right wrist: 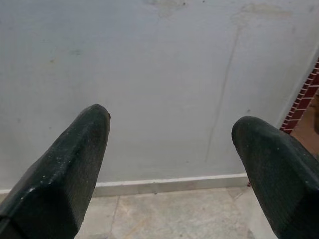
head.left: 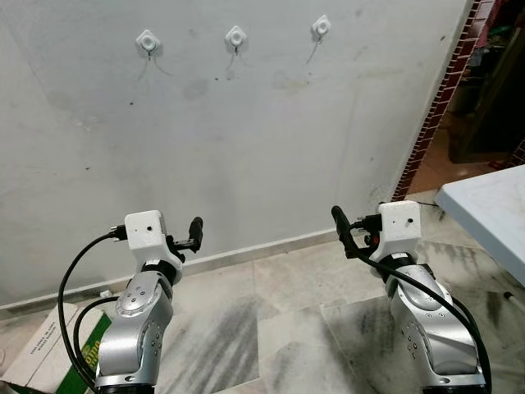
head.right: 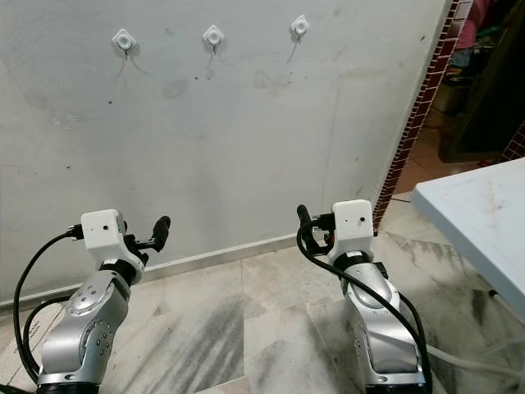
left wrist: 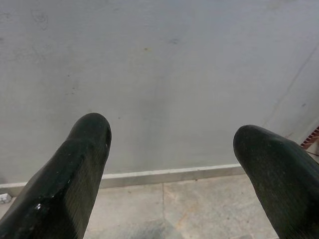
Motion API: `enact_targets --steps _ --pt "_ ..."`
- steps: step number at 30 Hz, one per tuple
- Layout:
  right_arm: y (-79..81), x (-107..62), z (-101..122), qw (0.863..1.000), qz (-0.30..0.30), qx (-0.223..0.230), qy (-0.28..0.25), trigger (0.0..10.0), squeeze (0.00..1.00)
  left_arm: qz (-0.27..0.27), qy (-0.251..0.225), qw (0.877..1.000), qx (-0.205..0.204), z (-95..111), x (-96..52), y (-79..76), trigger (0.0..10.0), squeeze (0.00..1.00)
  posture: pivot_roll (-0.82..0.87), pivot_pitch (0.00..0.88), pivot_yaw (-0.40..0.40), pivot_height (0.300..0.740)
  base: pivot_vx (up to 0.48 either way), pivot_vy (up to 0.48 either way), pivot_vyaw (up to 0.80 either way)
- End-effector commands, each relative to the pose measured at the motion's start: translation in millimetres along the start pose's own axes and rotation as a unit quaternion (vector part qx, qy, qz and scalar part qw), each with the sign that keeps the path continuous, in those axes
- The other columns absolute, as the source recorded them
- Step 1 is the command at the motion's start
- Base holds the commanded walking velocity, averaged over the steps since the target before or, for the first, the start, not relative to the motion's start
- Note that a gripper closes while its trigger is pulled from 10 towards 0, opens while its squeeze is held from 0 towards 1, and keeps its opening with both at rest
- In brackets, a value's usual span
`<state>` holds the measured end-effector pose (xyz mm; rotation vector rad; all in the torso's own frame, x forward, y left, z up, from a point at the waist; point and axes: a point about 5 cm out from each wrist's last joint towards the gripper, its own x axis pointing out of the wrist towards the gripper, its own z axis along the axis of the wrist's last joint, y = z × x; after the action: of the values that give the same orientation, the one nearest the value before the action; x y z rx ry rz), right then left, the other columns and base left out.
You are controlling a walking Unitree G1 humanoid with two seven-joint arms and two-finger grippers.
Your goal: Hang keys on a hook
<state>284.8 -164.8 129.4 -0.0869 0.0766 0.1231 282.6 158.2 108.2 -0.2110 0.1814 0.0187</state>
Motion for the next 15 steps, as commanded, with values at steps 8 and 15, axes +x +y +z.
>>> enact_targets --steps 8,15 --pt "2.1 2.4 2.7 1.000 0.005 -0.004 -0.002 10.0 0.00 -0.002 0.006 1.000 0.010 1.3 2.3 -1.1 10.0 0.00 -0.01 0.041 0.036 0.740 0.000 0.480 0.00" --pt "2.8 2.0 1.9 1.000 0.004 -0.005 0.000 10.0 0.00 -0.019 0.006 1.000 0.013 2.1 2.9 -7.4 10.0 0.00 -0.01 0.041 0.039 0.740 0.000 0.355 0.00"
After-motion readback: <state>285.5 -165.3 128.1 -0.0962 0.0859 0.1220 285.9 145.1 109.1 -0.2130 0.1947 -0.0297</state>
